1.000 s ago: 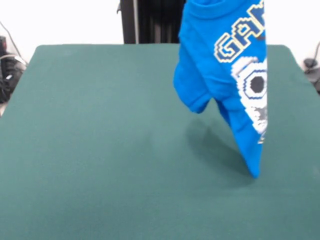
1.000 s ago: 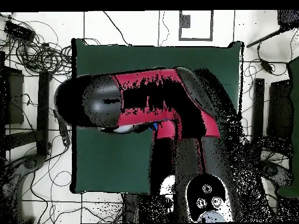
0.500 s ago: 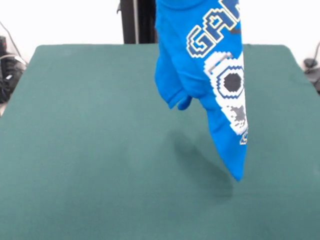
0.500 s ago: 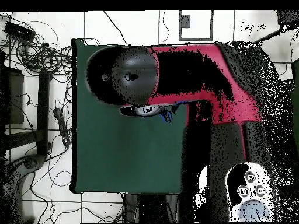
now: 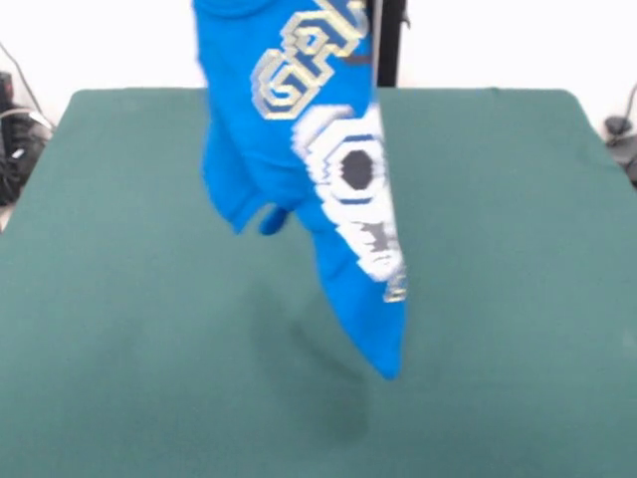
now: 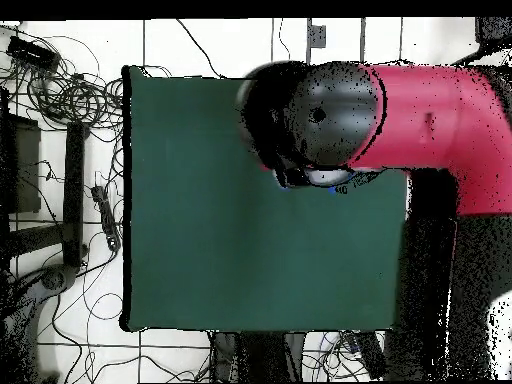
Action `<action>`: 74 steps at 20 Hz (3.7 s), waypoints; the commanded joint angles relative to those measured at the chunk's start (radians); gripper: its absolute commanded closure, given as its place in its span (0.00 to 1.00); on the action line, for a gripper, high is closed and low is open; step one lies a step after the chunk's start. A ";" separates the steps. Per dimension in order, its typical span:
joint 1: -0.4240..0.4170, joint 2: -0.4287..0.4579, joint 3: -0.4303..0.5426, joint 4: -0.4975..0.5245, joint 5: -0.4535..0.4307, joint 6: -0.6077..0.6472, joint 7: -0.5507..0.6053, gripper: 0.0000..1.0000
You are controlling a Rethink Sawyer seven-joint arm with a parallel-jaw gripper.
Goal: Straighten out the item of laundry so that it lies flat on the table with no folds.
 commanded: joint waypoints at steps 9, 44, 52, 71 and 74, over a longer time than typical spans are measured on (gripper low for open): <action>-0.127 -0.004 0.114 0.078 -0.036 0.012 -0.459 1.00; -0.187 -0.047 0.113 0.292 -0.031 -0.239 -0.419 1.00; -0.193 -0.063 0.110 0.374 -0.053 -0.359 -0.388 1.00; -0.193 -0.127 0.111 0.275 -0.115 -0.304 -0.470 1.00; -0.200 -0.123 0.115 0.263 -0.117 -0.303 -0.485 1.00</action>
